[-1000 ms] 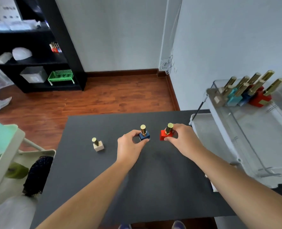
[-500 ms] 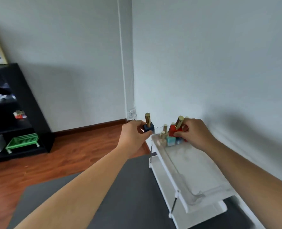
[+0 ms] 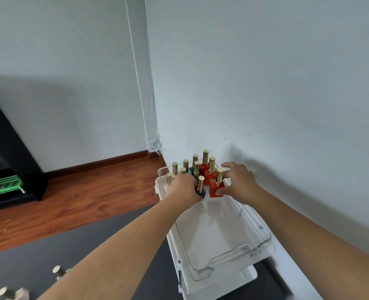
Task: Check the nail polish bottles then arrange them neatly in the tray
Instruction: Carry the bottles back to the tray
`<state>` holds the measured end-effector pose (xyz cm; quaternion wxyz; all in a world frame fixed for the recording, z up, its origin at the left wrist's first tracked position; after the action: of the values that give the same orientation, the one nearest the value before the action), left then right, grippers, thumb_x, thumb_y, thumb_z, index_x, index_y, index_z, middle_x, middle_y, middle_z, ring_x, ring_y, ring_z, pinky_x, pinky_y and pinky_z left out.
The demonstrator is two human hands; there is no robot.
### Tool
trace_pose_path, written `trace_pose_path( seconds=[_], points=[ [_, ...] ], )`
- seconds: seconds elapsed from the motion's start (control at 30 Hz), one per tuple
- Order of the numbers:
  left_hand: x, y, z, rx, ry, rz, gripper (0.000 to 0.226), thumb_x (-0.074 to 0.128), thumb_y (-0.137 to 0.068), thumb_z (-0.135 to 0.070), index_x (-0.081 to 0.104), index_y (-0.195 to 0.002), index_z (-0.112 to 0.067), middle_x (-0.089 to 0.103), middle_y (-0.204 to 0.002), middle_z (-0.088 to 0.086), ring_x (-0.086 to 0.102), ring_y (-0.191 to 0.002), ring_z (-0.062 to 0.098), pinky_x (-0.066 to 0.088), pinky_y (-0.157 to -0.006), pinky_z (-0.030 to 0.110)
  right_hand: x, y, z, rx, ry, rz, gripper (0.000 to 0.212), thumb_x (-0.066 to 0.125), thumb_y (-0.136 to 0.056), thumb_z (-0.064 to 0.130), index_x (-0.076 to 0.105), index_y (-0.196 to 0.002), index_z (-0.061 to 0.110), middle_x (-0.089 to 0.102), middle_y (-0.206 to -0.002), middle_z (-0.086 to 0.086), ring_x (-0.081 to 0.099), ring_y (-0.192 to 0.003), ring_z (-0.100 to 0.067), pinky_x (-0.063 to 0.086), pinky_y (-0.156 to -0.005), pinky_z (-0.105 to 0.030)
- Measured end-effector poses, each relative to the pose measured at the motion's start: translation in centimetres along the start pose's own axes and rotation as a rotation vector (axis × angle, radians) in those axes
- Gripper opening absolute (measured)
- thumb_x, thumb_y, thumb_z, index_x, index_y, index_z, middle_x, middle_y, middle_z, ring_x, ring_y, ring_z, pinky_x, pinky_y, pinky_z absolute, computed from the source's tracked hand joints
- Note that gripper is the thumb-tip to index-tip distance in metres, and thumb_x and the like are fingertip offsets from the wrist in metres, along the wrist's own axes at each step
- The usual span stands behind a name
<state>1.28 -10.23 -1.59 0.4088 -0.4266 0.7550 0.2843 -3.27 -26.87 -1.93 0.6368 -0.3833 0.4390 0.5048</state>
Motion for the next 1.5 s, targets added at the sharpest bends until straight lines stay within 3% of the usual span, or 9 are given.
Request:
trace_pose_path(
  seconds=[0.37,0.43,0.53,0.73,0.83,1.03,1.13,1.3,1.5],
  points=[
    [1.4,-0.7,-0.3,-0.037,-0.002,-0.088,0.024,0.069,-0.08,-0.019,0.065,-0.102,-0.009,0.067,-0.099,0.009,0.062,-0.083,0.023,0.057,-0.073,0.035,1.0,-0.5,-1.3,0.042,-0.002,0.026,0.049,0.075,-0.068,0.045,0.062,-0.113,0.03,0.026,-0.153,0.002,0.022,-0.138,-0.029,0.026,-0.105,-0.05],
    [0.7,-0.4,-0.2,-0.016,-0.012,-0.123,0.029,0.071,-0.079,-0.022,0.065,-0.105,-0.011,0.067,-0.103,0.006,0.06,-0.086,0.019,0.052,-0.069,0.029,-0.2,0.0,-1.2,0.027,-0.084,-0.019,0.054,0.076,-0.066,0.048,0.06,-0.114,0.029,0.031,-0.15,0.002,0.024,-0.137,-0.027,0.025,-0.106,-0.05],
    [-1.7,1.0,0.7,0.01,0.024,-0.201,0.033,0.073,-0.078,-0.028,0.065,-0.107,-0.014,0.068,-0.103,0.003,0.061,-0.094,0.02,0.054,-0.081,0.035,-2.5,0.8,-0.1,-0.054,-0.256,-0.156,0.043,0.078,-0.064,0.045,0.065,-0.103,0.032,0.044,-0.141,0.003,0.033,-0.132,-0.024,0.025,-0.106,-0.048],
    [-8.6,6.1,6.8,-0.048,0.152,-0.439,0.029,0.078,-0.071,-0.03,0.069,-0.098,-0.023,0.067,-0.084,-0.006,0.063,-0.079,0.013,0.053,-0.078,0.032,-2.7,1.0,9.4,-0.322,-0.386,-0.278,0.021,0.078,-0.069,0.024,0.07,-0.089,0.023,0.063,-0.112,0.003,0.049,-0.109,-0.018,0.033,-0.092,-0.028],
    [-11.3,9.7,12.6,-0.1,0.116,-0.494,0.032,0.079,-0.07,-0.032,0.069,-0.1,-0.025,0.065,-0.086,-0.01,0.059,-0.08,0.008,0.047,-0.076,0.025,-0.3,1.3,16.0,-0.441,-0.447,-0.134,0.018,0.078,-0.069,0.027,0.069,-0.085,0.026,0.064,-0.092,0.011,0.052,-0.092,-0.008,0.032,-0.075,-0.018],
    [-12.4,19.0,26.7,-0.373,0.035,-0.385,0.043,0.078,-0.073,-0.033,0.063,-0.112,-0.023,0.064,-0.113,0.0,0.057,-0.103,0.016,0.046,-0.09,0.031,9.6,3.3,26.7,-0.49,-0.354,0.305,0.02,0.076,-0.071,0.032,0.067,-0.09,0.03,0.063,-0.088,0.019,0.059,-0.089,-0.008,0.045,-0.076,-0.026],
    [-11.0,22.4,32.5,-0.498,0.01,-0.279,0.051,0.076,-0.075,-0.035,0.057,-0.121,-0.024,0.059,-0.123,-0.003,0.052,-0.114,0.017,0.045,-0.095,0.034,15.2,4.4,29.6,-0.439,-0.26,0.452,0.036,0.073,-0.076,0.031,0.061,-0.11,0.028,0.059,-0.11,0.013,0.055,-0.103,-0.01,0.045,-0.087,-0.029],
    [-7.0,24.6,39.0,-0.572,0.053,-0.183,0.059,0.075,-0.073,-0.034,0.052,-0.126,-0.023,0.054,-0.13,-0.005,0.045,-0.124,0.016,0.039,-0.099,0.033,21.8,5.5,31.6,-0.37,-0.184,0.516,0.062,0.072,-0.076,0.028,0.042,-0.13,0.03,0.049,-0.136,0.009,0.043,-0.126,-0.014,0.042,-0.099,-0.036],
    [-2.9,23.8,42.9,-0.634,0.218,-0.095,0.051,0.079,-0.069,-0.03,0.056,-0.115,-0.024,0.06,-0.116,-0.005,0.053,-0.112,0.017,0.046,-0.092,0.036,26.8,5.8,32.3,-0.234,-0.265,0.581,0.051,0.073,-0.075,0.024,0.051,-0.121,0.026,0.057,-0.123,0.006,0.05,-0.113,-0.016,0.043,-0.094,-0.034]
  ],
)
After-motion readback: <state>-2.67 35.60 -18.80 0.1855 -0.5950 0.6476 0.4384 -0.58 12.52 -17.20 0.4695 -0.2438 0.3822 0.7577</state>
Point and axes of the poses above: each hand's wrist, its own y-axis away from the middle knuckle, its own x-axis out of the palm, z = x × y, the point moved 1 cm from there along -y, towards the middle knuckle
